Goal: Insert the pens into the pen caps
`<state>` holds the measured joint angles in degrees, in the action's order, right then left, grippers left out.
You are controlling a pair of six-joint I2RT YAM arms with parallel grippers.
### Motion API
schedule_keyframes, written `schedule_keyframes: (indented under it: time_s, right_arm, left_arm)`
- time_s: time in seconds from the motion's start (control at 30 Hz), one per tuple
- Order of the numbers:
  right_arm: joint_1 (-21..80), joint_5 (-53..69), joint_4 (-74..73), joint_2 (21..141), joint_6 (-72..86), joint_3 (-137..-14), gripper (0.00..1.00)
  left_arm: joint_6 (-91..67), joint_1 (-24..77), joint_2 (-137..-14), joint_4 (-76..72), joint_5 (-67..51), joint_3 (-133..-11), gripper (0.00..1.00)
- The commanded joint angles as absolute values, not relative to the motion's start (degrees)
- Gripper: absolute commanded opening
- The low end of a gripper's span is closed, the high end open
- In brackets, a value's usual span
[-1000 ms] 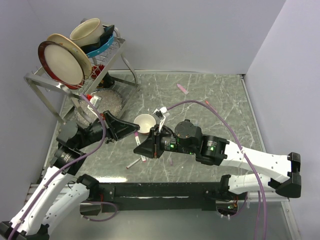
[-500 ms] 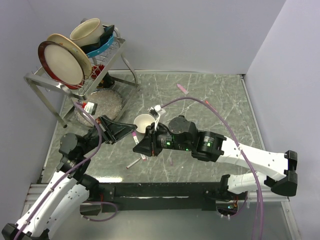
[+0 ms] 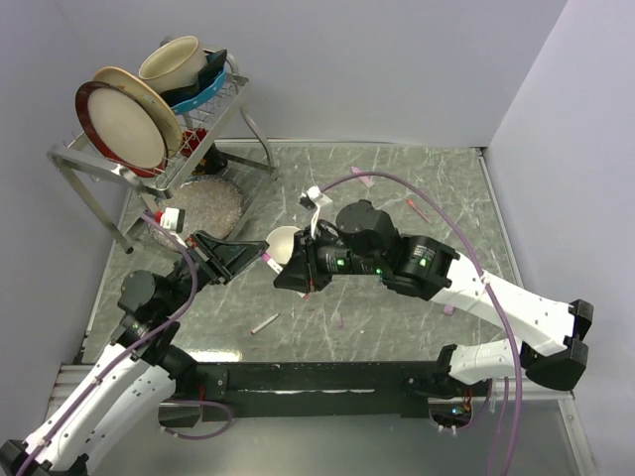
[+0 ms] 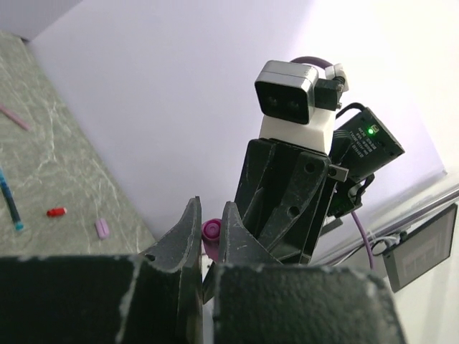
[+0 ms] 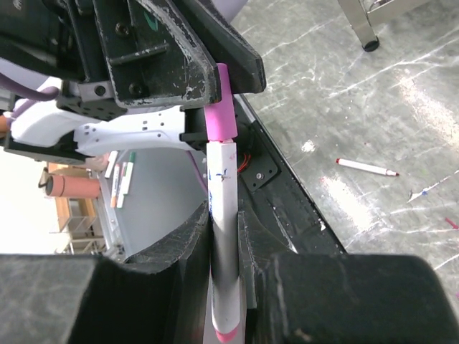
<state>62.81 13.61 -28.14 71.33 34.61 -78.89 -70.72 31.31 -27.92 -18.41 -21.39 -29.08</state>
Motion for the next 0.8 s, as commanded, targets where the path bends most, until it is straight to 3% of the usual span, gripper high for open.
schedule_keyframes:
  time_s: [0.0, 0.27, 0.53, 0.77]
  right_arm:
    - [57.57, 3.6, -4.92, 73.29, 35.33, -88.24, 0.0]
    - [57.66, 1.76, -0.62, 73.21, 37.09, -84.82, 0.0]
    - [57.74, -2.63, 0.53, 72.77, 33.67, -84.46, 0.0]
    - [57.04, -4.22, 2.8, 71.81, 34.97, -83.24, 0.0]
  left_arm:
    - [-70.48, 36.82, -28.65, -13.96, -37.18, -25.05, 0.01]
    - [-77.17, 42.61, -30.58, -26.18, -32.26, -23.12, 0.01]
    - [-71.2, 52.46, -35.06, -15.74, -23.39, -27.24, 0.01]
    - [-69.69, 60.11, -36.21, -18.09, -18.46, -26.2, 0.01]
